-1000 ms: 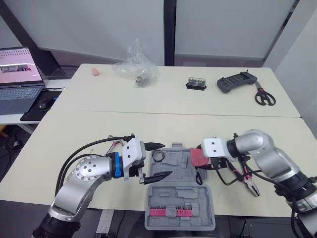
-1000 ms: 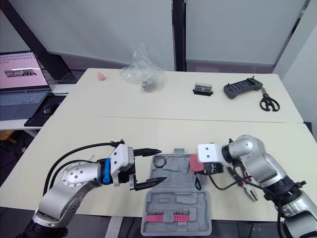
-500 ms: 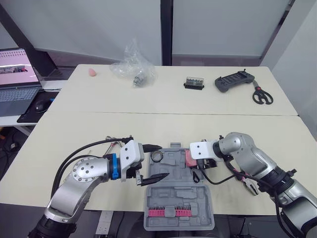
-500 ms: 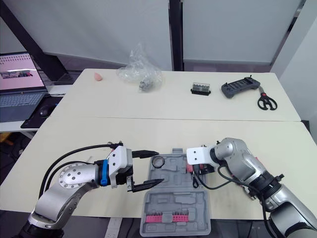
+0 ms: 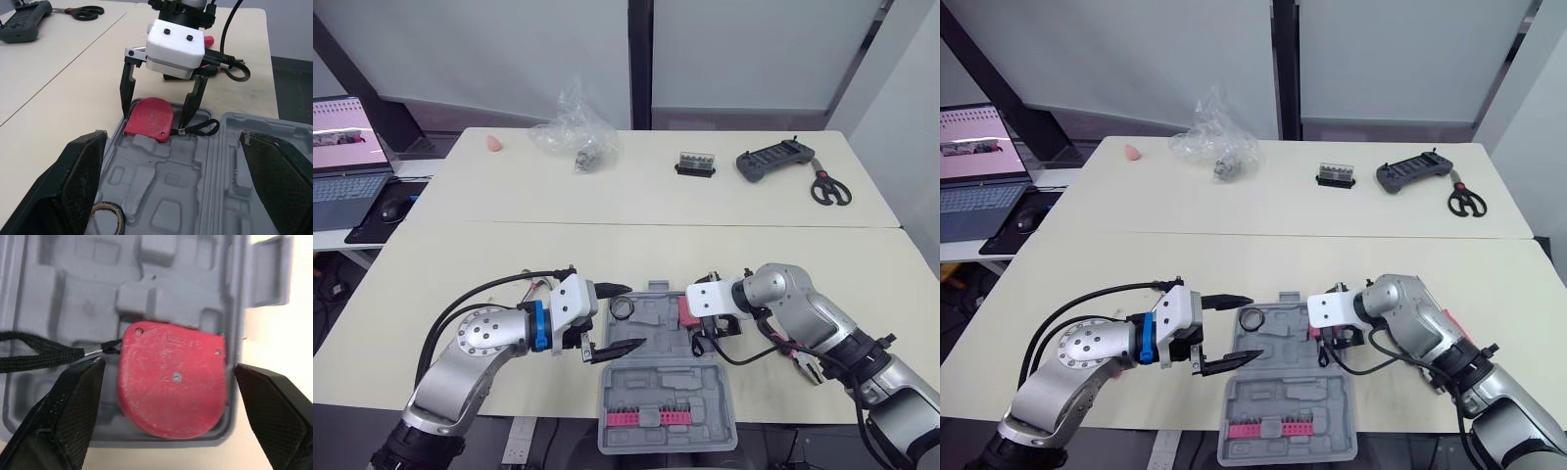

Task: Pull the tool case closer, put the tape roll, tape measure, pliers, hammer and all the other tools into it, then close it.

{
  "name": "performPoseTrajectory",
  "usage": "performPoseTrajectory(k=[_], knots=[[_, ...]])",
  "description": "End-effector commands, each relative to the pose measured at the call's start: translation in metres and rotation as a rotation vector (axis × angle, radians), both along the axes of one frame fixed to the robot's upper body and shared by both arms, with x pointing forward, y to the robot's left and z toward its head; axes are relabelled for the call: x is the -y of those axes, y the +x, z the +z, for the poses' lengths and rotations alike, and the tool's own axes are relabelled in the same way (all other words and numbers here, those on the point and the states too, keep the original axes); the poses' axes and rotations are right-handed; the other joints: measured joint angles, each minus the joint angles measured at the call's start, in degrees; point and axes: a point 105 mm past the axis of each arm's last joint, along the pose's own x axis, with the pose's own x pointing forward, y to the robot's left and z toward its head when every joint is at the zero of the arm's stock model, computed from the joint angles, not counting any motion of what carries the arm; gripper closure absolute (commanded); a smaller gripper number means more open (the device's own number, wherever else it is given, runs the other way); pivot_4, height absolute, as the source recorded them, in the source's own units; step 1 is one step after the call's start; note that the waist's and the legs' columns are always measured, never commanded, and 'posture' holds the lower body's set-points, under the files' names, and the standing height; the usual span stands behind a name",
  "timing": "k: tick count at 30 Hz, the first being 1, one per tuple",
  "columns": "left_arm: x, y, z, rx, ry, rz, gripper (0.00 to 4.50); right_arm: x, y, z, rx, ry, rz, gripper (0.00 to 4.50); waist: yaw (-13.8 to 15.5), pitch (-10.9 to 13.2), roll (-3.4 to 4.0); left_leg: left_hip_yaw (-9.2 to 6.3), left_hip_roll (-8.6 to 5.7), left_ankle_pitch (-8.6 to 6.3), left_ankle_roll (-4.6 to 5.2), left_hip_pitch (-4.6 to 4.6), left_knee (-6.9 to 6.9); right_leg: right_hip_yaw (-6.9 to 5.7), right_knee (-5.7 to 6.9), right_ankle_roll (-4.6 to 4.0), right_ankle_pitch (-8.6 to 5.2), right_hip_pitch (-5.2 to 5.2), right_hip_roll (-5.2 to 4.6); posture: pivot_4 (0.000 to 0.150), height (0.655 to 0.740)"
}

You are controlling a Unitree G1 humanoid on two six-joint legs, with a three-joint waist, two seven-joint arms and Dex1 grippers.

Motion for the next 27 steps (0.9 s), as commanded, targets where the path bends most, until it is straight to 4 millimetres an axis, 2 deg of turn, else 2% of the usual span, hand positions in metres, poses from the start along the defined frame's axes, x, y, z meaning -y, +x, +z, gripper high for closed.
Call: performPoseTrajectory(k=[1,7,10,13,16,19,25,27], knots=[[0.003,0.0,0.004,0.03,-0.001,-0.028,0.0,0.005,-0.005,0.031,0.016,0.079,0.002,0.03,0.1,0.0,0.0,0.0,0.0,0.0,0.0,0.0,0.0,0.0,0.0,0.0,0.0,0.0,0.0,0.15,0.74],[0.005,0.003,0.01,0.044,-0.009,-0.052,0.0,0.01,-0.017,0.062,-0.003,0.215,0.052,0.03,0.0,0.0,-0.01,0.0,0.01,0.0,0.0,0.0,-0.01,-0.03,-0.02,0.0,0.0,0.01,0.0,0.15,0.74],[0.007,0.004,0.013,0.037,-0.023,-0.065,0.0,0.006,-0.016,0.07,0.016,0.367,0.058,0.03,-0.1,0.0,-0.02,0.02,0.01,0.0,0.01,0.0,0.0,-0.02,-0.02,0.0,0.0,0.01,0.0,0.15,0.74],[0.008,0.002,0.014,0.031,-0.019,-0.082,0.0,0.009,-0.018,0.06,-0.001,0.464,0.061,0.63,0.0,0.0,-0.02,0.01,0.03,0.0,0.01,0.0,0.0,-0.03,-0.01,0.0,0.0,0.01,0.0,0.15,0.74],[0.008,0.002,0.014,0.029,-0.013,-0.09,0.0,0.012,-0.021,0.044,-0.037,0.503,0.026,1.65,0.0,0.0,-0.03,0.03,0.0,0.0,0.0,0.0,0.0,-0.02,-0.03,0.0,0.0,0.04,-0.02,0.15,0.74],[0.007,0.002,0.014,0.028,-0.006,-0.091,0.0,0.012,-0.018,0.027,-0.056,0.55,-0.039,2.36,-0.1,0.0,-0.03,0.02,0.0,0.0,0.0,0.01,0.0,-0.02,0.0,0.0,0.0,0.02,-0.01,0.15,0.74],[0.005,0.003,0.012,0.022,0.009,-0.092,0.0,0.011,-0.013,0.006,-0.043,0.58,-0.095,3.42,-0.1,0.0,-0.01,0.03,0.01,0.0,0.0,0.04,0.0,0.01,0.04,0.0,0.0,0.01,0.02,0.15,0.74],[0.005,0.002,0.013,0.021,0.013,-0.094,0.0,0.01,-0.011,0.003,-0.041,0.591,-0.109,3.42,-0.1,0.0,-0.01,0.02,0.01,0.0,0.0,0.04,0.0,0.0,0.03,0.0,0.0,0.02,0.02,0.15,0.74]])
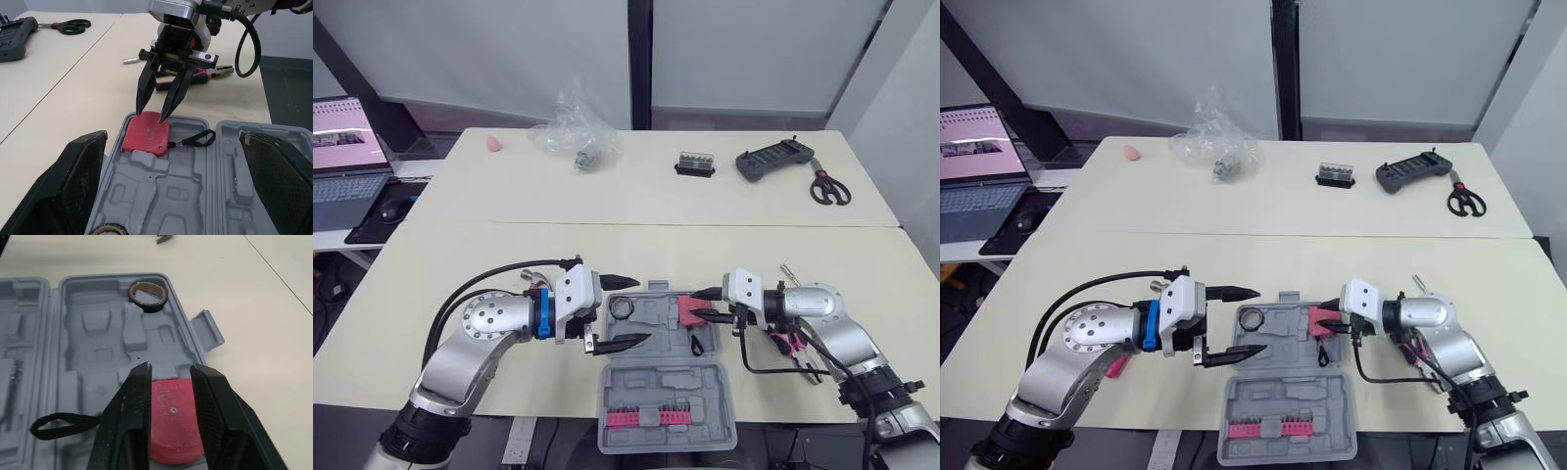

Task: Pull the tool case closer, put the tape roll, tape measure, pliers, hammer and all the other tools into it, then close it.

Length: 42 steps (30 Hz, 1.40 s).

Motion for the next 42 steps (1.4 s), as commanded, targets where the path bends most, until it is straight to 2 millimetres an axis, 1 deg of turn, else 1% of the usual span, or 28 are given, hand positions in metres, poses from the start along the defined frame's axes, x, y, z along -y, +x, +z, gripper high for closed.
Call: performPoseTrajectory(k=[1,7,11,13,15,17,20,24,26,28,30,32,33,36,38,40,41,42], knots=[[0.0,-0.001,0.004,0.008,0.008,-0.017,0.0,-0.004,0.002,0.0,0.032,0.032,-0.011,3.42,-0.1,0.0,0.0,0.0,0.0,0.0,0.0,0.0,-0.01,0.0,0.0,0.0,0.0,-0.01,0.0,0.15,0.74],[0.001,0.001,0.006,0.011,0.012,-0.022,0.0,-0.001,0.008,-0.023,0.007,0.013,-0.049,3.42,0.0,0.0,0.0,0.0,0.0,0.0,0.0,0.0,0.0,0.0,0.0,0.0,0.0,0.0,0.0,0.15,0.74],[0.003,0.0,0.005,0.012,0.021,-0.028,0.0,0.004,0.011,-0.049,-0.068,-0.003,-0.107,3.42,-0.1,0.0,0.01,0.01,0.0,0.0,0.0,0.02,0.0,0.01,0.01,0.0,0.0,0.0,0.01,0.15,0.74],[0.003,-0.001,0.004,0.008,0.024,-0.03,0.0,0.009,0.004,-0.07,-0.139,-0.04,-0.109,3.42,-0.2,-0.1,0.01,0.01,0.01,0.0,0.0,0.06,0.0,0.01,0.01,0.0,0.0,0.03,0.01,0.15,0.74],[0.001,-0.002,0.002,0.0,0.033,-0.028,0.0,0.013,0.0,-0.082,-0.169,-0.068,-0.112,3.42,-0.2,-0.1,0.0,0.0,0.01,0.0,0.0,0.13,0.0,0.01,0.01,0.0,0.0,0.11,0.02,0.15,0.74],[0.0,-0.002,0.001,-0.005,0.039,-0.025,0.0,0.014,0.004,-0.083,-0.198,-0.03,-0.157,3.42,-0.1,-0.2,-0.01,-0.01,0.02,0.0,0.0,0.2,0.0,0.0,0.01,-0.01,0.0,0.19,0.02,0.15,0.74],[-0.001,-0.002,0.001,-0.006,0.038,-0.016,0.0,0.015,0.006,-0.082,-0.204,-0.014,-0.165,3.42,-0.1,-0.3,-0.05,-0.04,0.02,0.0,0.0,0.33,0.0,0.0,0.02,-0.04,0.02,0.31,0.04,0.15,0.74],[-0.007,0.001,-0.005,-0.008,0.026,0.023,0.0,0.012,0.011,-0.066,-0.161,0.03,-0.149,3.42,-0.1,-0.3,-0.04,-0.04,0.02,0.0,0.01,0.45,0.0,0.02,0.01,-0.04,0.03,0.44,0.05,0.15,0.74],[-0.014,0.004,-0.009,-0.02,0.005,0.068,0.0,0.01,0.02,-0.048,-0.106,0.097,-0.167,3.42,-0.1,-0.2,-0.02,-0.06,0.02,0.0,0.01,0.44,-0.01,0.01,0.0,-0.04,0.03,0.41,0.05,0.15,0.74],[-0.024,0.008,-0.012,-0.031,-0.004,0.119,0.0,0.008,0.026,-0.025,-0.063,0.173,-0.173,2.93,-0.1,-0.2,0.0,-0.05,0.01,0.0,0.01,0.4,-0.01,0.03,0.01,-0.04,0.03,0.36,0.05,0.15,0.74],[-0.042,0.013,-0.008,-0.056,-0.035,0.199,0.0,0.011,0.028,0.005,-0.029,0.255,-0.184,2.63,-0.1,-0.2,0.08,-0.06,0.01,0.01,0.0,0.17,0.01,0.03,0.06,-0.05,0.03,0.11,0.04,0.15,0.74],[-0.064,0.019,-0.001,-0.069,-0.066,0.284,0.0,0.02,0.024,0.028,0.0,0.278,-0.176,2.27,-0.1,-0.1,0.13,-0.07,0.01,0.01,-0.01,0.04,0.01,0.06,0.1,-0.06,0.04,-0.05,0.04,0.15,0.74],[-0.078,0.022,0.004,-0.071,-0.077,0.339,0.0,0.027,0.022,0.04,0.009,0.286,-0.182,2.05,-0.1,-0.1,0.14,-0.07,0.01,0.01,-0.01,0.04,0.0,0.06,0.09,-0.06,0.04,-0.05,0.04,0.15,0.74],[-0.12,0.024,0.017,-0.087,-0.091,0.473,0.0,0.052,0.015,0.067,0.007,0.29,-0.207,1.43,0.0,-0.1,0.14,-0.09,-0.01,0.0,0.0,0.0,-0.02,0.04,0.0,-0.06,0.04,-0.05,0.02,0.15,0.74],[-0.158,0.024,0.029,-0.092,-0.096,0.596,0.0,0.077,0.014,0.085,0.017,0.282,-0.258,0.96,0.0,-0.1,0.14,-0.08,-0.01,-0.01,0.02,0.0,-0.06,0.02,-0.04,-0.06,0.04,-0.05,0.02,0.15,0.74],[-0.196,0.022,0.037,-0.089,-0.099,0.717,0.0,0.098,0.013,0.097,0.037,0.262,-0.314,0.23,0.0,-0.1,0.16,-0.06,0.0,-0.03,0.05,0.0,-0.1,0.01,-0.04,-0.06,0.03,-0.06,0.02,0.15,0.74],[-0.218,0.019,0.04,-0.086,-0.102,0.79,0.0,0.113,0.014,0.102,0.049,0.253,-0.356,0.08,-0.1,-0.1,0.16,-0.05,0.0,-0.11,0.2,0.01,-0.11,0.0,-0.04,-0.06,0.03,-0.06,0.02,0.15,0.74],[-0.235,0.016,0.042,-0.087,-0.105,0.843,0.0,0.124,0.014,0.104,0.056,0.245,-0.39,0.08,-0.1,-0.1,0.17,-0.04,0.01,-0.14,0.24,0.01,-0.11,-0.01,-0.04,-0.06,0.03,-0.06,0.02,0.15,0.74]])
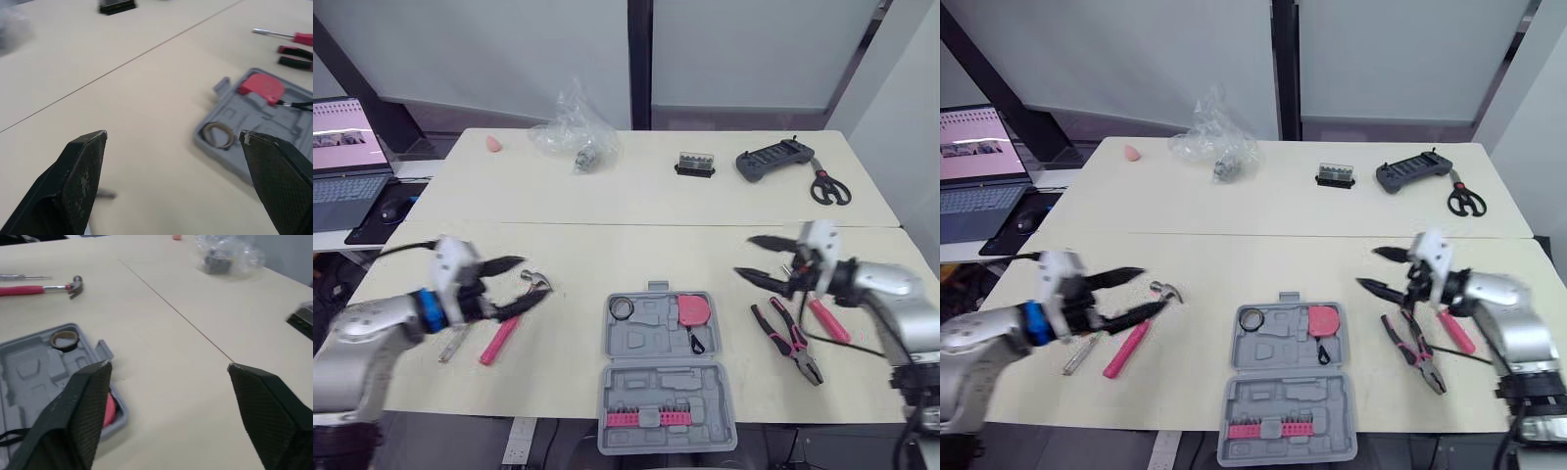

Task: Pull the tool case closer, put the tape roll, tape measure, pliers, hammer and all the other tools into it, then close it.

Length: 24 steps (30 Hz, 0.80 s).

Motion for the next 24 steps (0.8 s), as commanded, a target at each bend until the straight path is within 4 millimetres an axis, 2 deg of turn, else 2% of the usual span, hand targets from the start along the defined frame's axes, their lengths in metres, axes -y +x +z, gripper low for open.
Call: performPoseTrajectory(k=[1,4,8,10,12,16,21,24], knots=[[-0.06,-0.011,0.017,0.032,-0.01,0.188,0.0,0.037,-0.003,0.018,0.038,-0.005,-0.098,0.08,0.0,0.0,0.0,0.01,0.0,-0.01,0.02,0.0,0.0,-0.01,0.0,0.0,0.0,0.0,0.01,0.15,0.74],[-0.105,-0.025,0.012,0.008,-0.014,0.34,0.0,0.082,-0.003,0.014,0.036,-0.038,-0.249,0.08,0.0,0.0,0.0,0.05,-0.01,-0.02,0.02,0.01,0.0,0.01,-0.01,0.0,0.0,0.01,0.0,0.15,0.74],[-0.161,-0.045,-0.004,-0.005,-0.063,0.599,0.0,0.142,-0.008,-0.006,0.023,0.012,-0.507,0.08,-0.1,0.0,0.01,0.07,-0.01,-0.02,0.02,0.04,-0.02,0.0,0.02,0.0,0.0,-0.01,-0.01,0.15,0.74],[-0.179,-0.054,-0.012,-0.002,-0.086,0.703,0.0,0.169,-0.013,-0.016,0.028,0.037,-0.64,0.08,-0.1,0.0,0.01,0.07,-0.01,-0.02,0.03,0.04,-0.03,0.01,0.03,0.0,0.0,-0.02,0.0,0.15,0.74],[-0.188,-0.058,-0.016,-0.001,-0.102,0.767,0.0,0.188,-0.016,-0.021,0.044,0.035,-0.737,0.08,-0.2,0.0,0.01,0.08,-0.01,-0.02,0.03,0.05,-0.03,0.03,0.05,0.0,0.0,-0.02,-0.01,0.15,0.74],[-0.196,-0.061,-0.021,0.007,-0.128,0.833,0.0,0.197,-0.02,-0.035,0.022,0.038,-0.784,0.08,-0.5,0.0,0.02,0.07,0.0,-0.01,0.02,0.08,-0.03,0.03,0.12,0.0,0.0,-0.03,0.0,0.15,0.74],[-0.192,-0.057,-0.026,0.003,-0.119,0.824,0.0,0.192,-0.014,-0.042,0.022,0.041,-0.796,0.08,-1.3,0.0,0.02,0.08,0.0,-0.01,0.01,0.09,-0.02,0.06,0.14,0.0,0.0,-0.01,0.0,0.15,0.74],[-0.186,-0.053,-0.021,0.018,-0.116,0.797,0.0,0.19,-0.013,-0.043,0.021,0.029,-0.79,0.08,-1.4,0.0,0.02,0.07,0.0,0.0,0.0,0.09,-0.02,0.06,0.13,0.0,0.0,-0.02,0.0,0.15,0.74]])
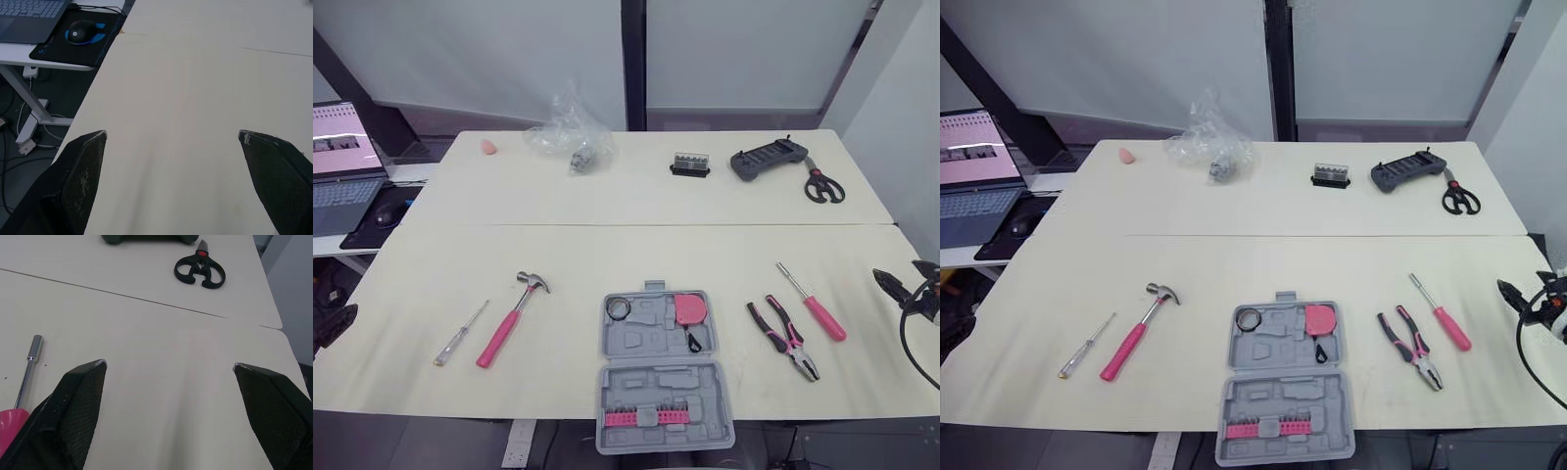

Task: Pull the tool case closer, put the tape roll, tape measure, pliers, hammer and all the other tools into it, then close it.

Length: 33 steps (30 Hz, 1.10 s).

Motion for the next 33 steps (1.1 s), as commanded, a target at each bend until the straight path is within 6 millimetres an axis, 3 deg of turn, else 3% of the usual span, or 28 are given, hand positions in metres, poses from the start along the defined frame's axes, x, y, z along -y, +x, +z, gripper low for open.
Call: performPoseTrajectory(k=[1,4,7,9,11,13,15,19,22,25,30,33], knots=[[0.007,0.007,0.02,0.058,0.039,-0.041,0.0,0.001,0.002,0.014,0.048,-0.034,0.0,0.08,0.0,0.0,0.0,0.01,0.0,0.0,-0.01,0.0,0.0,0.02,0.0,0.0,0.0,0.0,0.0,0.15,0.74],[0.033,0.026,0.045,0.128,0.1,-0.156,0.0,0.0,-0.001,0.017,0.049,-0.06,0.004,0.08,0.0,0.0,-0.01,0.01,0.0,0.04,-0.07,-0.01,0.0,0.04,-0.01,0.0,0.0,-0.01,-0.01,0.15,0.74],[0.093,0.056,0.066,0.192,0.139,-0.385,0.0,-0.007,-0.007,0.013,0.023,-0.078,0.035,0.08,0.8,0.0,-0.01,0.0,0.0,0.03,-0.06,-0.03,0.03,0.03,-0.03,0.0,0.0,0.04,-0.02,0.15,0.74],[0.136,0.067,0.069,0.193,0.158,-0.547,0.0,-0.012,-0.009,0.013,0.012,-0.08,0.053,0.08,1.3,0.0,0.02,0.03,0.0,0.03,-0.06,-0.04,0.08,0.04,-0.03,0.01,0.01,0.08,-0.04,0.15,0.74],[0.216,0.077,0.07,0.224,0.117,-0.82,0.0,-0.02,-0.016,0.012,-0.021,-0.089,0.1,0.08,1.6,0.0,0.06,0.1,0.0,0.11,-0.19,-0.03,0.1,0.12,-0.02,0.02,0.02,0.08,-0.04,0.15,0.74],[0.269,0.071,0.069,0.23,0.099,-1.005,0.0,-0.025,-0.022,0.012,-0.047,-0.094,0.129,0.08,1.7,0.0,0.06,0.1,-0.01,0.12,-0.22,-0.06,0.15,0.12,-0.07,0.03,0.02,0.15,-0.05,0.15,0.74],[0.322,0.052,0.06,0.219,0.13,-1.247,0.0,-0.033,-0.032,0.011,-0.077,-0.095,0.173,0.08,1.5,0.0,0.03,0.24,-0.01,0.13,-0.23,-0.08,0.15,0.28,-0.08,0.07,0.04,0.1,-0.05,0.15,0.74],[0.374,0.019,0.041,0.21,0.16,-1.527,0.0,-0.055,-0.056,0.006,-0.152,-0.066,0.287,0.08,0.8,0.0,0.11,0.71,0.07,0.11,-0.2,0.01,0.07,0.62,-0.11,0.07,0.04,-0.01,0.01,0.15,0.74],[0.392,-0.001,0.025,0.199,0.204,-1.672,0.0,-0.076,-0.079,0.004,-0.194,-0.042,0.366,0.08,0.9,0.0,0.11,1.14,0.15,-0.19,0.34,0.08,0.08,0.86,-0.12,0.11,0.03,-0.01,0.02,0.15,0.74],[0.401,-0.002,0.02,0.22,0.207,-1.701,0.0,-0.096,-0.098,-0.001,-0.227,-0.016,0.408,0.08,1.7,0.0,0.05,1.3,0.16,-0.22,0.4,0.14,0.16,1.08,-0.13,0.22,0.09,0.03,0.06,0.15,0.74],[0.403,0.0,0.019,0.229,0.213,-1.701,0.0,-0.112,-0.111,-0.019,-0.28,-0.029,0.435,0.08,1.8,0.1,0.0,1.31,0.15,-0.22,0.41,0.13,0.18,1.13,-0.24,0.32,0.14,0.05,0.07,0.15,0.74],[0.402,0.0,0.017,0.222,0.231,-1.699,0.0,-0.116,-0.106,-0.033,-0.299,-0.052,0.429,0.08,1.7,0.1,-0.01,1.32,0.15,-0.22,0.41,0.13,0.17,1.13,-0.25,0.32,0.14,0.03,0.07,0.15,0.74]])
